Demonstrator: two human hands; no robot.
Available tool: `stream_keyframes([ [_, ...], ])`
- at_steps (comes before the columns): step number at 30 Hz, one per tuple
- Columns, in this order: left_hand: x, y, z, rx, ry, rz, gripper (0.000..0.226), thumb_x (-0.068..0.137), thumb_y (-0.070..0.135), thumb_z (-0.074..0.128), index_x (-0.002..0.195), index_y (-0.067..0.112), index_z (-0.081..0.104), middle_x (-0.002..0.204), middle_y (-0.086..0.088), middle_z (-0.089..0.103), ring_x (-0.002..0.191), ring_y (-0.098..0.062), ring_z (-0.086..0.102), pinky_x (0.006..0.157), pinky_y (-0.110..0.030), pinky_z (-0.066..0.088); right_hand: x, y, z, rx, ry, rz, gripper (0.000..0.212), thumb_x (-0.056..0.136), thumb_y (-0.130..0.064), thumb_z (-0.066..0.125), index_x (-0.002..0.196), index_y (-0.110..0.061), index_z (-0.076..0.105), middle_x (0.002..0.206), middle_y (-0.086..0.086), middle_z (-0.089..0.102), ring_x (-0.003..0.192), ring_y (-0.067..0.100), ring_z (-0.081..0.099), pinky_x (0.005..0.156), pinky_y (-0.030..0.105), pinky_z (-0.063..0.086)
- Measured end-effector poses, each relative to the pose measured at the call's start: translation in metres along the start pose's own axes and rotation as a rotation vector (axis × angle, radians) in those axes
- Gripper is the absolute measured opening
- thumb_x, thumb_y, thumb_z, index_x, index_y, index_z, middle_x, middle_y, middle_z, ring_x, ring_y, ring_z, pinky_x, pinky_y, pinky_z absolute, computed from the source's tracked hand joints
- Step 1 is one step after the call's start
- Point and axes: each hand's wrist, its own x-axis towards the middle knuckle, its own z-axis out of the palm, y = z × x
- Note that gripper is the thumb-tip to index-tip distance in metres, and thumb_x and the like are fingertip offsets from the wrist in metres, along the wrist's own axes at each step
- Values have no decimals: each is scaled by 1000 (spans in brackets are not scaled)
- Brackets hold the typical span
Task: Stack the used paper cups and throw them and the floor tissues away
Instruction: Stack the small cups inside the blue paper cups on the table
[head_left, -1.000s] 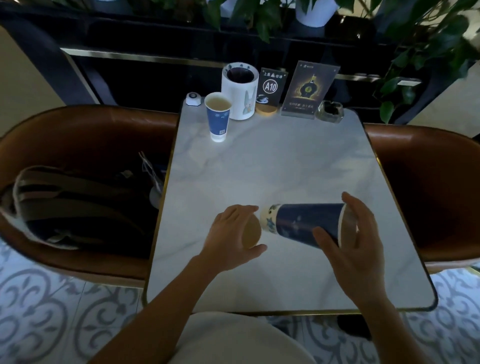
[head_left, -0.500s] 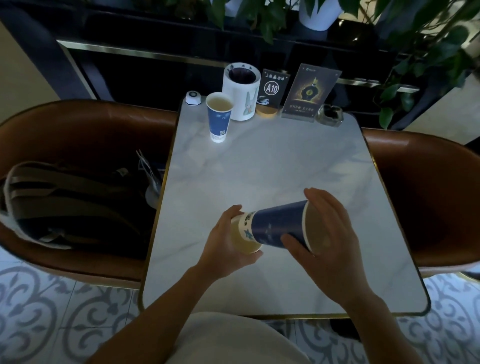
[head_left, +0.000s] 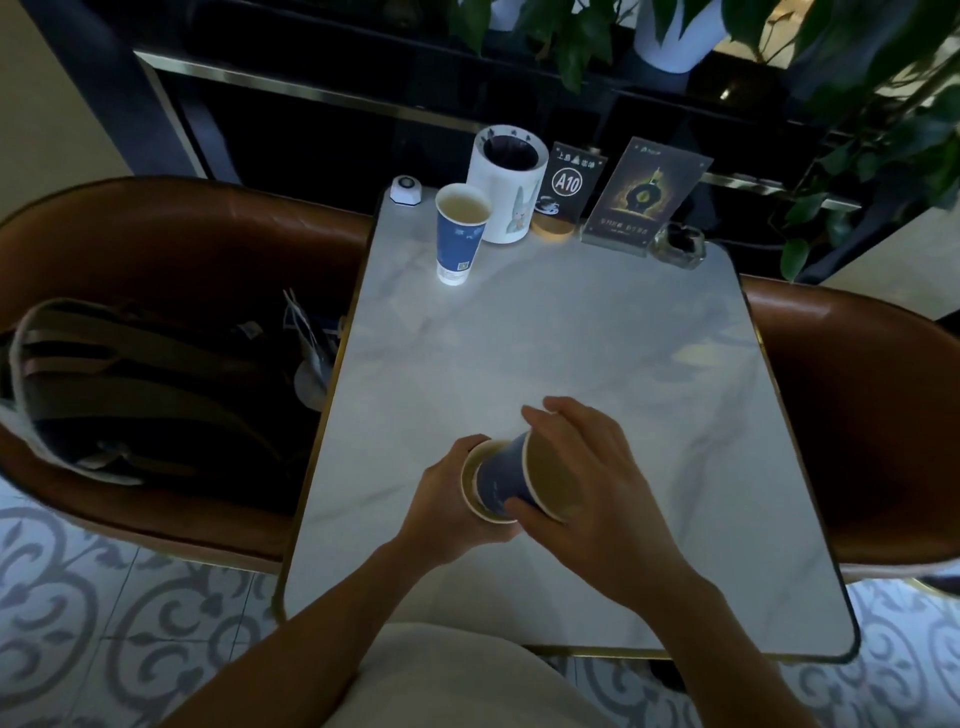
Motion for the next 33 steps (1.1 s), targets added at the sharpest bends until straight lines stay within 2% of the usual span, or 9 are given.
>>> stream_keyframes([
  [4, 0, -13, 3, -26, -35, -29, 83, 52, 38, 91, 124, 49, 50, 111, 23, 68, 102, 1, 66, 87, -24, 57, 8, 0, 20, -65, -62, -11, 79, 69, -57, 73, 133, -25, 39, 136, 8, 53, 123, 26, 51, 95, 45, 51],
  [7, -1, -27, 6, -33, -32, -41, 75, 56, 42, 93, 121, 42, 55, 113, 18, 70, 102, -4, 68, 87, -36, 60, 8, 0, 32, -106, -180, 4, 75, 73, -55, 70, 135, -30, 37, 142, 1, 45, 131, 23, 42, 100, 44, 46],
  [11, 2, -31, 6, -52, -23, -39, 69, 57, 62, 88, 117, 43, 60, 109, 23, 71, 98, -1, 69, 81, -33, 62, 8, 1, 45, -124, -254, 5, 72, 76, -51, 70, 137, -29, 38, 144, 1, 43, 134, 23, 37, 105, 41, 41],
  [15, 0, -28, 5, -95, -15, -18, 60, 64, 66, 81, 115, 41, 62, 108, 20, 72, 98, -6, 71, 80, -31, 62, 8, 3, 63, -160, -288, 23, 66, 77, -50, 69, 133, -26, 43, 140, 2, 48, 130, 23, 42, 105, 40, 40],
  [20, 1, -26, 5, -193, -26, -55, 50, 73, 60, 76, 113, 31, 67, 105, 8, 75, 97, -18, 72, 82, -40, 62, 4, 4, 83, -226, -289, 77, 57, 78, -50, 61, 128, -27, 47, 132, 1, 50, 124, 22, 44, 97, 39, 45],
  [24, 2, -25, 4, -232, -35, -67, 47, 76, 58, 73, 112, 28, 68, 103, 5, 75, 96, -21, 72, 83, -43, 61, 2, 6, 90, -255, -252, 105, 57, 76, -50, 57, 127, -28, 45, 131, 1, 49, 121, 22, 46, 92, 37, 47],
  [30, 7, -27, 5, -209, -57, -60, 49, 75, 49, 80, 117, 30, 64, 106, 8, 73, 98, -17, 71, 84, -42, 61, 4, 14, 92, -208, -241, 123, 57, 76, -51, 58, 128, -31, 44, 131, -3, 47, 121, 20, 44, 91, 35, 48],
  [33, 11, -26, 6, -181, -70, -51, 65, 67, 47, 87, 124, 35, 58, 114, 13, 70, 104, -11, 68, 87, -36, 60, 10, 22, 88, -107, -231, 170, 59, 75, -51, 60, 129, -36, 41, 132, -7, 45, 123, 15, 42, 94, 35, 47],
])
